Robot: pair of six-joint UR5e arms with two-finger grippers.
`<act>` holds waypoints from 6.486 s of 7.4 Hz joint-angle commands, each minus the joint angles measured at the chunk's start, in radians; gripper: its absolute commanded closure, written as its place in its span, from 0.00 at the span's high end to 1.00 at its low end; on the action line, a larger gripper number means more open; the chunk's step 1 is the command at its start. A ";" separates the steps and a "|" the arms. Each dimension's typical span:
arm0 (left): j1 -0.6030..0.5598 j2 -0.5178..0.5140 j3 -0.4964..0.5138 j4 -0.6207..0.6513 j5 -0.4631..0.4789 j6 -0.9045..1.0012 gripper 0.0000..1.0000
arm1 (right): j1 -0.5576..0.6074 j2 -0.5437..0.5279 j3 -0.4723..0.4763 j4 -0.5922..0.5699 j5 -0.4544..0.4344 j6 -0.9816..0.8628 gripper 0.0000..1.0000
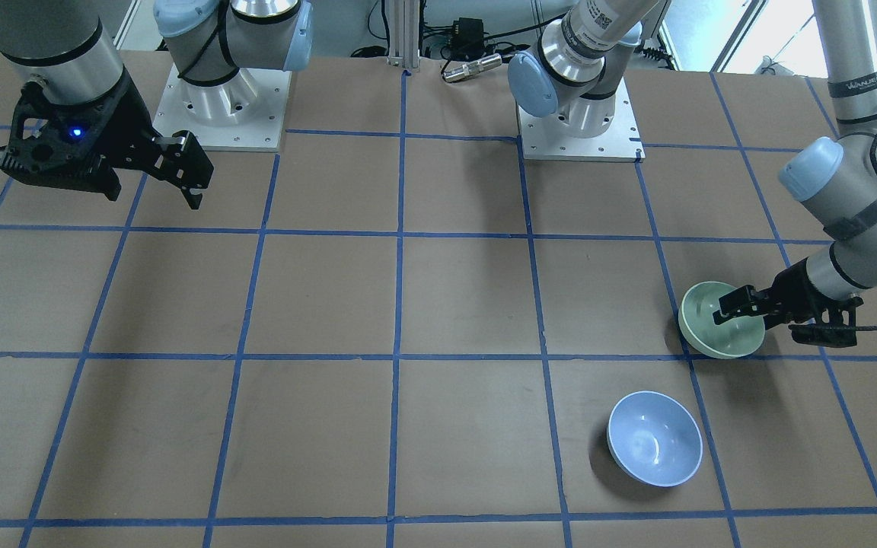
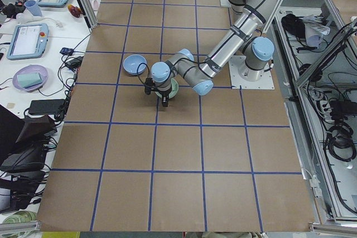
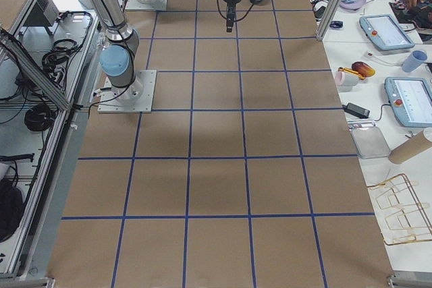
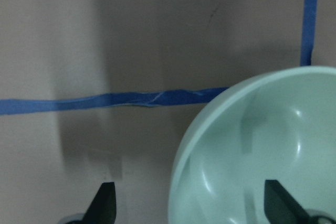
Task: Stack green bowl on blue bowl
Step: 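Lower the left gripper and grasp the pale green bowl's rim, then lift the green bowl and carry it over the light blue bowl, then lower the green bowl into the light blue bowl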
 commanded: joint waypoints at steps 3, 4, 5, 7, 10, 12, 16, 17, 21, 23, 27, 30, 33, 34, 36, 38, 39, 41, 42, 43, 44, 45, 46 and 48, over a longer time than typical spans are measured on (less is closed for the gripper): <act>0.001 -0.013 -0.001 0.007 -0.001 0.003 0.49 | 0.000 0.000 0.000 0.000 0.000 0.000 1.00; 0.001 -0.011 -0.001 0.007 -0.003 0.000 0.33 | 0.000 0.000 0.000 0.000 0.000 0.000 1.00; 0.000 -0.011 -0.001 0.007 -0.004 0.000 0.16 | 0.000 0.000 0.000 0.000 0.002 0.000 1.00; 0.001 -0.011 0.001 0.007 -0.006 0.000 0.01 | 0.000 0.000 0.000 0.000 0.000 0.000 1.00; 0.006 -0.010 0.001 0.007 -0.006 0.001 0.00 | 0.000 0.000 0.000 0.000 0.000 0.000 1.00; 0.009 0.016 0.027 -0.004 -0.009 0.006 0.00 | 0.000 0.000 0.000 0.000 0.000 0.000 1.00; 0.069 0.067 0.109 -0.125 -0.147 0.021 0.00 | 0.000 0.000 0.000 0.000 0.000 0.000 1.00; 0.063 0.079 0.163 -0.197 -0.181 0.018 0.00 | 0.000 0.000 0.000 0.000 0.000 0.000 1.00; 0.006 0.048 0.358 -0.449 -0.280 -0.088 0.00 | 0.000 0.000 0.000 0.000 0.000 0.000 1.00; -0.108 0.032 0.364 -0.434 -0.284 -0.237 0.00 | 0.000 0.000 0.000 0.000 0.000 0.000 1.00; -0.221 -0.059 0.364 -0.244 -0.310 -0.394 0.00 | 0.000 0.000 0.000 0.000 0.000 0.000 1.00; -0.250 -0.090 0.364 -0.196 -0.270 -0.407 0.00 | 0.000 0.000 0.000 0.000 0.000 0.000 1.00; -0.250 -0.108 0.361 -0.182 -0.241 -0.407 0.00 | 0.000 0.000 0.000 0.000 0.000 0.000 1.00; -0.253 -0.108 0.360 -0.173 -0.225 -0.407 0.00 | 0.000 0.000 0.000 0.000 0.000 0.000 1.00; -0.262 -0.122 0.358 -0.159 -0.215 -0.407 0.00 | 0.000 0.000 0.000 0.000 0.000 0.000 1.00; -0.264 -0.136 0.361 -0.145 -0.216 -0.408 0.00 | 0.000 0.000 0.000 0.000 0.000 0.000 1.00; -0.264 -0.148 0.366 -0.121 -0.218 -0.408 0.00 | 0.000 0.000 0.000 0.000 0.000 0.000 1.00; -0.264 -0.160 0.370 -0.115 -0.218 -0.408 0.00 | 0.000 0.000 0.000 0.000 0.000 0.000 1.00; -0.264 -0.162 0.370 -0.115 -0.218 -0.414 0.00 | 0.000 0.000 0.000 0.000 0.000 0.000 1.00; -0.264 -0.165 0.372 -0.115 -0.218 -0.414 0.00 | 0.000 0.000 0.000 0.000 0.000 0.000 1.00; -0.264 -0.165 0.372 -0.115 -0.218 -0.413 0.00 | 0.000 0.000 0.000 0.000 0.000 0.000 1.00; -0.264 -0.163 0.372 -0.115 -0.218 -0.419 0.00 | 0.000 0.000 0.000 0.000 0.000 0.000 1.00; -0.264 -0.163 0.372 -0.115 -0.219 -0.429 0.00 | 0.000 0.000 0.000 0.000 0.000 0.000 1.00; -0.264 -0.165 0.372 -0.101 -0.219 -0.428 0.00 | 0.000 0.000 0.000 0.000 0.000 0.000 1.00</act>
